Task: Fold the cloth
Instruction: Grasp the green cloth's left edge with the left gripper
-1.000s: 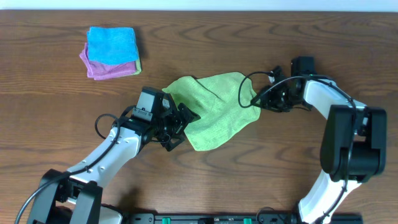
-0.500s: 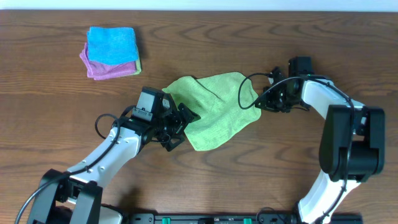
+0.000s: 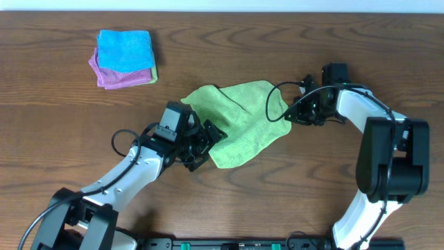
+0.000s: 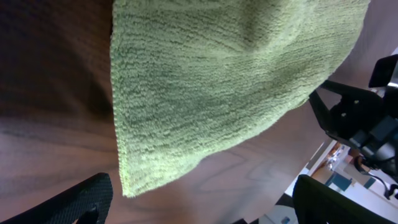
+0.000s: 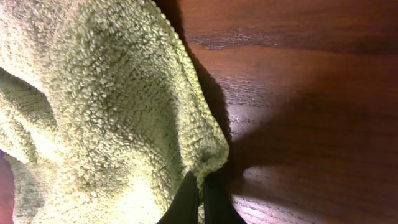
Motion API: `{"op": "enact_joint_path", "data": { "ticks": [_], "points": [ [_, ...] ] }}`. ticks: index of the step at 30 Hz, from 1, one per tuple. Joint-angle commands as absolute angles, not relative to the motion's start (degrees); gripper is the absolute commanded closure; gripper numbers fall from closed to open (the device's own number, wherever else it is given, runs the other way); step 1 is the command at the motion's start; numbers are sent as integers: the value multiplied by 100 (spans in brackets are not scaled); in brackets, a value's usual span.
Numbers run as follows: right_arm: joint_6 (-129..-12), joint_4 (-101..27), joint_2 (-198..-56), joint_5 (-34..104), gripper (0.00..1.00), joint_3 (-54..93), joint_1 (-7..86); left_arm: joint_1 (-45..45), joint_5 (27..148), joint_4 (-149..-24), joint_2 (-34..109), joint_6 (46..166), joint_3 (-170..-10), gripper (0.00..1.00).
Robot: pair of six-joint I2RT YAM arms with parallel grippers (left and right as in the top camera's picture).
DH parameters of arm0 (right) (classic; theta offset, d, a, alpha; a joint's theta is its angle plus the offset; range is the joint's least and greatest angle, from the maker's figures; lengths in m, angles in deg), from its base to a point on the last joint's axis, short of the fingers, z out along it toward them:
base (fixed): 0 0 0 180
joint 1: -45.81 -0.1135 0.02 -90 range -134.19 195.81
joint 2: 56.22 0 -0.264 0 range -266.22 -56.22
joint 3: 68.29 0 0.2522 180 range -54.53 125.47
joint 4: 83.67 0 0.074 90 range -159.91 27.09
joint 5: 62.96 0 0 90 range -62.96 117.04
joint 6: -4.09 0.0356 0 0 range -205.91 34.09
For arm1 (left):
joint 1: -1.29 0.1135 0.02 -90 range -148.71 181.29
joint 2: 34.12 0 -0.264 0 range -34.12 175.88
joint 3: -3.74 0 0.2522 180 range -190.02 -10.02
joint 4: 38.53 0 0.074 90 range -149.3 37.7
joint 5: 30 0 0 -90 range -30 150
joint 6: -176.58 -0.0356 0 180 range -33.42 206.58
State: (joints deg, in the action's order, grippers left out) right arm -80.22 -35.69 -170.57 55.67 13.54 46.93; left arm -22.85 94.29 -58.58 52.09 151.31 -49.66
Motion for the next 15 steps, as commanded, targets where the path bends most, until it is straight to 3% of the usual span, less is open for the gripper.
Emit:
{"op": "enact_joint_path", "data": {
  "ticks": [1,15],
  "points": [
    [-7950,-3539,-17077,5300,99,1319,4658,-2316,9197,-5738,5277,15271,-4795,6],
    [-7906,-3548,-17077,5300,99,1319,4658,-2580,8804,-5104,5336,15686,-4476,6]
  ]
}}
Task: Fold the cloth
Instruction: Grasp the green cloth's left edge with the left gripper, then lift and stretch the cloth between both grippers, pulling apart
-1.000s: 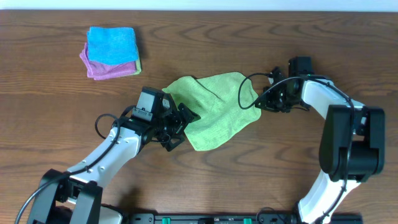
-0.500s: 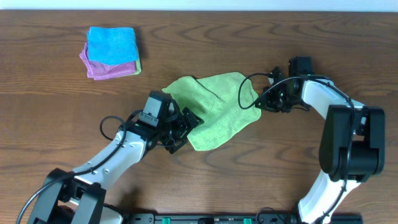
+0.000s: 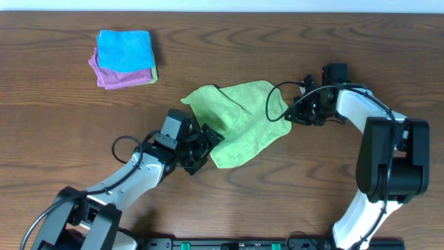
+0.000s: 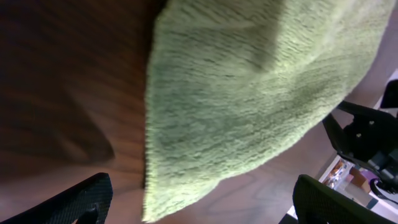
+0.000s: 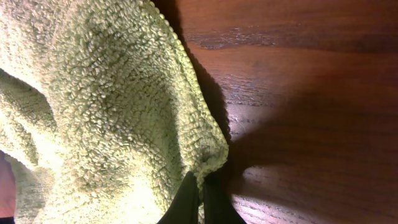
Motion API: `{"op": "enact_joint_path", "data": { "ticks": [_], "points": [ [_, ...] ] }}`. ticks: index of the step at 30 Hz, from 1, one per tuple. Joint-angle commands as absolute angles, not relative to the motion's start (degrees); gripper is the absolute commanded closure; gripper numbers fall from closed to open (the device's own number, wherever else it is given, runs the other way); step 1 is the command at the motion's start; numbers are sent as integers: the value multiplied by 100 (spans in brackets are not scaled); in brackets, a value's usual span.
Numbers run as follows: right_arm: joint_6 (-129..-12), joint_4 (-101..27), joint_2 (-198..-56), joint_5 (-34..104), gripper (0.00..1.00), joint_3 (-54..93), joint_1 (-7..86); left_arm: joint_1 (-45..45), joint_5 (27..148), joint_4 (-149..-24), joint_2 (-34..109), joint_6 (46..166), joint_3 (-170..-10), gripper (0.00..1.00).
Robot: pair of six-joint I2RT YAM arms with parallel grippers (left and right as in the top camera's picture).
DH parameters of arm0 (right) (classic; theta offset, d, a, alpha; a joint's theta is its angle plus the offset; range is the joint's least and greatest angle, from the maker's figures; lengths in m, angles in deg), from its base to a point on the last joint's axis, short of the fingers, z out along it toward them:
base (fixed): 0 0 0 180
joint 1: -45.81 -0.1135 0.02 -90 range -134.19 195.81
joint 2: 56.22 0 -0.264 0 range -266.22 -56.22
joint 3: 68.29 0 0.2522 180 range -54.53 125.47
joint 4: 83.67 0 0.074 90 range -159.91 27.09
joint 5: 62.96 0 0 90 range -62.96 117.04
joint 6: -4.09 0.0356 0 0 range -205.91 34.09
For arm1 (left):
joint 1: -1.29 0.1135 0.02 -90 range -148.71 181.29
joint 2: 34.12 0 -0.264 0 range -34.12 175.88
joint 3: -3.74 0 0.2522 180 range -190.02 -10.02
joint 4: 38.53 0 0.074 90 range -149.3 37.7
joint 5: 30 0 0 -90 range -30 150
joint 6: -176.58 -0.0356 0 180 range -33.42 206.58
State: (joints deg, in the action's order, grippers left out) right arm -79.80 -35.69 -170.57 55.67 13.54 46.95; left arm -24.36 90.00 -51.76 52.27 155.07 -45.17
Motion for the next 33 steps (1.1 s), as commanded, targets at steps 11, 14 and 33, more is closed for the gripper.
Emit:
{"op": "enact_joint_path", "data": {
  "ticks": [11,14,33],
  "points": [
    [-7819,-3543,-17077,5300,98,1319,4658,-2725,9418,-3945,6234,16169,-4476,26],
    [-7819,-3543,-17077,5300,99,1319,4658,-2731,9446,-3757,6252,16364,-4476,60],
    [-7749,-3685,-15300,5390,99,1319,4647,-974,10591,-2654,5780,16449,-5302,94]
  ]
}}
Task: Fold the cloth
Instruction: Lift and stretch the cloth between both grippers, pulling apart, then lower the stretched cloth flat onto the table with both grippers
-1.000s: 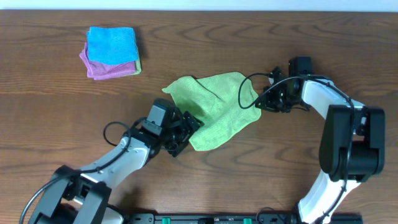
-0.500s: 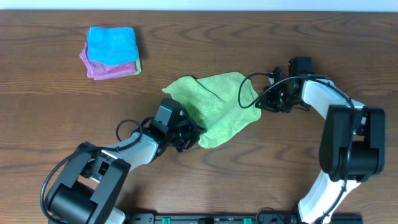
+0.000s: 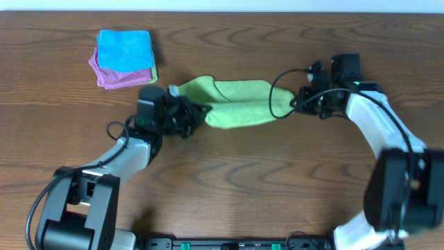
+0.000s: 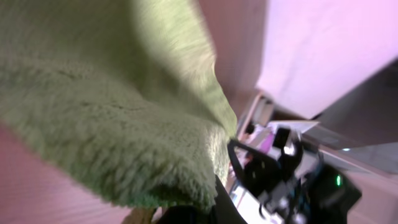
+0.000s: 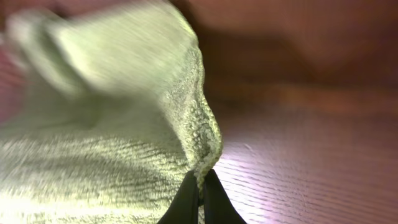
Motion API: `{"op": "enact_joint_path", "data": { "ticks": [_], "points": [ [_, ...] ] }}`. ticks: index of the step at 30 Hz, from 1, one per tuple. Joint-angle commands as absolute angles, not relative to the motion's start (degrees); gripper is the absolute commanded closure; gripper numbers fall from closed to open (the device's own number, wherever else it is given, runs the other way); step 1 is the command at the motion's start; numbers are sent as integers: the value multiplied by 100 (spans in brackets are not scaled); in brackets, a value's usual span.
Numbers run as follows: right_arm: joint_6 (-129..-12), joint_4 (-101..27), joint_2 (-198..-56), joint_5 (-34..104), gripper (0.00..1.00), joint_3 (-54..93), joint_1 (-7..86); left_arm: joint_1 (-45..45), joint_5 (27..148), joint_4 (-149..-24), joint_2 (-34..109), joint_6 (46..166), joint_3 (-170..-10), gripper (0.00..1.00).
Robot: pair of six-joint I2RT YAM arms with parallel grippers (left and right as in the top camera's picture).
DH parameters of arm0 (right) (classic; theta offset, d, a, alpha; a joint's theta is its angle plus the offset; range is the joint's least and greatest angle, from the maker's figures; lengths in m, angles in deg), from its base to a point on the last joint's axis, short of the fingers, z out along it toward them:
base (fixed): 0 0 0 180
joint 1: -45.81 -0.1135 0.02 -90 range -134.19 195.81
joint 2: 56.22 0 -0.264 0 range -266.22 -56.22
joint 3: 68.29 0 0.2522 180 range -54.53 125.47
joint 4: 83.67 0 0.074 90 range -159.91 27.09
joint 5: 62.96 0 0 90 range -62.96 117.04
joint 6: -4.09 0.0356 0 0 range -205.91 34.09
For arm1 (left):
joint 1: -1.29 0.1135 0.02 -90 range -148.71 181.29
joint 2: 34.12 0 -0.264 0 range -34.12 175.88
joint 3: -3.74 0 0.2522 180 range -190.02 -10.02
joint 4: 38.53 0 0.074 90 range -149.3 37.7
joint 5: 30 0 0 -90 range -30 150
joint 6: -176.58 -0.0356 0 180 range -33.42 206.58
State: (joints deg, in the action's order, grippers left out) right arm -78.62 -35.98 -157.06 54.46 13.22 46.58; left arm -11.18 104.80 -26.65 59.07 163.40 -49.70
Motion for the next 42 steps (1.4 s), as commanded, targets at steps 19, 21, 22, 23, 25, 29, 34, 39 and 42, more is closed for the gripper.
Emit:
{"op": "enact_joint_path", "data": {
  "ticks": [19,21,22,23,25,29,34,39,42],
  "points": [
    [-6918,-6395,-14836,4581,99,1376,4278,-733,10661,-2673,7633,16436,-8611,94],
    [-6920,-6476,-14930,4504,98,1455,4278,-733,10716,-2678,7819,16434,-8898,94],
    [-6920,-6487,-15000,4472,98,1527,4278,-729,10758,-2676,7915,16431,-9055,94],
    [-6925,-6463,-15085,4423,98,1654,4287,-720,10790,-2676,7987,16407,-9173,94],
    [-6946,-6424,-15234,4373,98,1923,4315,-685,10880,-2682,8079,16348,-9350,94],
    [-7047,-6157,-15337,4356,99,2373,4381,-585,11129,-2697,8099,16300,-9405,94],
    [-7412,-5558,-15337,4349,99,2618,4402,-451,11796,-2905,8097,15872,-9402,95],
    [-7707,-4645,-15337,4329,99,2615,4400,-322,12504,-4437,8097,14620,-9402,95],
    [-7950,-3987,-15337,4325,99,2615,4400,-274,12607,-5823,8095,13623,-9402,94]
  ]
}}
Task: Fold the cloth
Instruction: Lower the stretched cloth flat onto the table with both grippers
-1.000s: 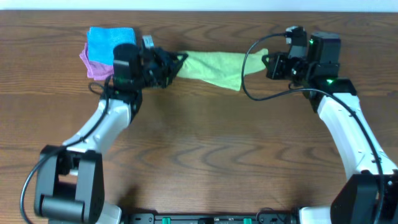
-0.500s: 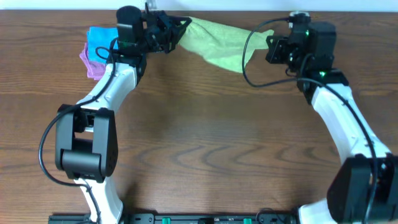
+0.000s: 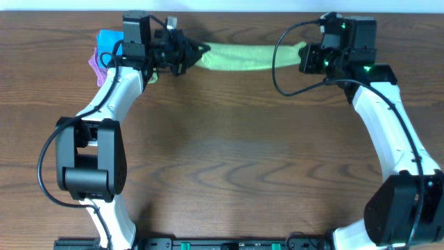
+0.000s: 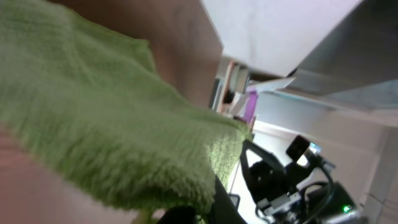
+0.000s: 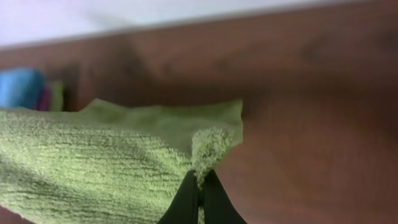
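Note:
The green cloth (image 3: 243, 56) hangs stretched in a narrow band between both arms at the far side of the table. My left gripper (image 3: 202, 50) is shut on its left corner, and the left wrist view shows green terry (image 4: 112, 149) bunched over the pinched fingers. At the other end my right gripper (image 3: 302, 58) is shut on the right corner; in the right wrist view the cloth (image 5: 112, 168) spreads left from the closed fingertips (image 5: 200, 186).
A stack of folded cloths, blue on top of pink (image 3: 105, 43), lies at the far left corner, partly hidden behind my left arm. Wooden table (image 3: 236, 153) spreads below the arms.
Both grippers have moved toward the table's far edge and farther apart, still shut on the cloth. The cloth is now pulled out longer and thinner, near the back edge.
The cloth lay crumpled mid-table with my right gripper shut on its right corner and my left gripper open beside its lower left edge. Then both grippers held it as a band above the table. Now it is stretched between them at the far edge.

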Motion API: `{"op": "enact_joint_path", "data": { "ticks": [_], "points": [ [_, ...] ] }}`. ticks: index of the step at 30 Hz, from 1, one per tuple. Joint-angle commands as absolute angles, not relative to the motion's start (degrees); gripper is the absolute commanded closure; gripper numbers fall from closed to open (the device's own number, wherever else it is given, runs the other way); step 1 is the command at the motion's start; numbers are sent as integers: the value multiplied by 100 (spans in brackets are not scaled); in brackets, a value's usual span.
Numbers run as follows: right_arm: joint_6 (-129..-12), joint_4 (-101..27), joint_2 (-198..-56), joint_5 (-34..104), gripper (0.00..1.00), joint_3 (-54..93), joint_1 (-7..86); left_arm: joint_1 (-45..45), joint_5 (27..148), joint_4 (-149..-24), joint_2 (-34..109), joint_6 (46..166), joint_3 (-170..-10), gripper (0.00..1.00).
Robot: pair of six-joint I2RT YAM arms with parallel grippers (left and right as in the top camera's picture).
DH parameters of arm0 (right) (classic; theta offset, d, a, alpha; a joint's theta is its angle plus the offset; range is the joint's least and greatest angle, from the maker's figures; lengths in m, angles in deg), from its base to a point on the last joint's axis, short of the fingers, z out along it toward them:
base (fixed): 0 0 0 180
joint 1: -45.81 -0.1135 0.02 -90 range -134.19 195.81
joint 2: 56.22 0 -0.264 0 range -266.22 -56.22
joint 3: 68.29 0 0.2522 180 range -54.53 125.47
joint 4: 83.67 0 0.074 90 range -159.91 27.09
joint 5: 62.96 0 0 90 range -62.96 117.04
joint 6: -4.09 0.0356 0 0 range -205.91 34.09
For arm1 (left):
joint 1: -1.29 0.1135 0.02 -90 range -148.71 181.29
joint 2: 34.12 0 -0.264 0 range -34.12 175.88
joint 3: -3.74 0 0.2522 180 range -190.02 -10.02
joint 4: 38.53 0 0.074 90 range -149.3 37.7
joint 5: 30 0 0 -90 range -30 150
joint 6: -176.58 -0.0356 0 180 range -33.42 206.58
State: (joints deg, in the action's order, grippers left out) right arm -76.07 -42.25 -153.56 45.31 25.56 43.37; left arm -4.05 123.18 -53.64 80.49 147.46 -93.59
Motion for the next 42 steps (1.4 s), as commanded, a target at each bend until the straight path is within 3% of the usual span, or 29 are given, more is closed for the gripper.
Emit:
{"op": "enact_joint_path", "data": {
  "ticks": [1,12,20,31,42],
  "points": [
    [-8009,-3781,-15337,4303,99,2615,4400,-274,12598,-6225,8095,13315,-9402,94],
    [-8240,-2212,-15337,4139,99,2611,4400,-290,11232,-9521,7933,11055,-9405,94],
    [-8387,-1694,-15337,4144,98,2178,4389,-467,10285,-10918,7933,10294,-9398,94],
    [-8389,-1880,-15319,4207,98,1092,4389,-1087,9280,-11355,7933,10174,-9182,94],
    [-8494,-1934,-15319,4209,98,895,4389,-1118,9267,-10712,7891,10204,-8058,94]
  ]
}}
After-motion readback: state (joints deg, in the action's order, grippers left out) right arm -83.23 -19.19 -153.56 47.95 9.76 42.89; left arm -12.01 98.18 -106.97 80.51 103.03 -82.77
